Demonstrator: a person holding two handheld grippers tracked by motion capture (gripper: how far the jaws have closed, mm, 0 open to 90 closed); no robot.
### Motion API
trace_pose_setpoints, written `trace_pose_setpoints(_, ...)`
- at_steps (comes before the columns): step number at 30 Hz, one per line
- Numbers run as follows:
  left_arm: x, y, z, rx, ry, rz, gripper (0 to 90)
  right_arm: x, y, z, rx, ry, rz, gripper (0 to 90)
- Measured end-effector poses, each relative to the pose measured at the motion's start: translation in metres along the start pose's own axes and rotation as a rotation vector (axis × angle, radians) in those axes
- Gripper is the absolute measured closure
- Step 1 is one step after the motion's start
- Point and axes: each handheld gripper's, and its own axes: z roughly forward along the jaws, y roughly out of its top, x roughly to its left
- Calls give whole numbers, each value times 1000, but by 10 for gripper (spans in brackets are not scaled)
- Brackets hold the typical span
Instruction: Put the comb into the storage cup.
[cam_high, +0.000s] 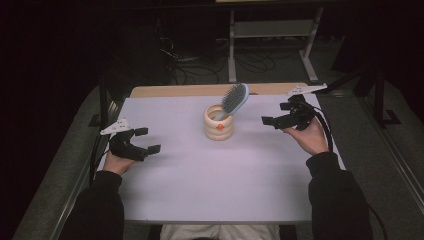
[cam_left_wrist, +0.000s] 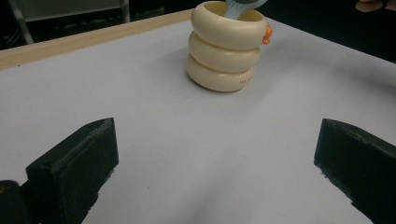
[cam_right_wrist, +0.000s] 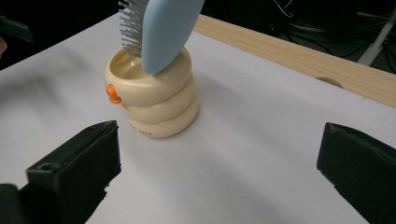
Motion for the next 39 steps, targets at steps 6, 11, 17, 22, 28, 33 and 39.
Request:
trace_pose_setpoints(6,0,-1,-1,3,6,1,0,-2,-9,-7,-14,-4,5,0)
trace_pose_setpoints(11,1,-1,-2,1,10,-3,0,-1,-15,-11,-16,-6,5,0)
trace_pose_setpoints(17,1,-2,-3,4,13,-3,0,-1,-23,-15,-14,-9,6,0)
trace_pose_setpoints(22,1,-3,-4,3,15,-6,0,-1,-29,-21,-29,-13,2,0)
trace_pose_setpoints(28,1,-3,-4,7,19,-2,0,-1,-37,-30,-50,-24,-7,0)
trace_pose_setpoints(33,0,-4,-4,7,20,-4,0,0,-45,-36,-42,-28,-11,0)
trace_pose_setpoints(39,0,-4,-5,5,26,-7,0,2,-56,-45,-57,-31,-10,0)
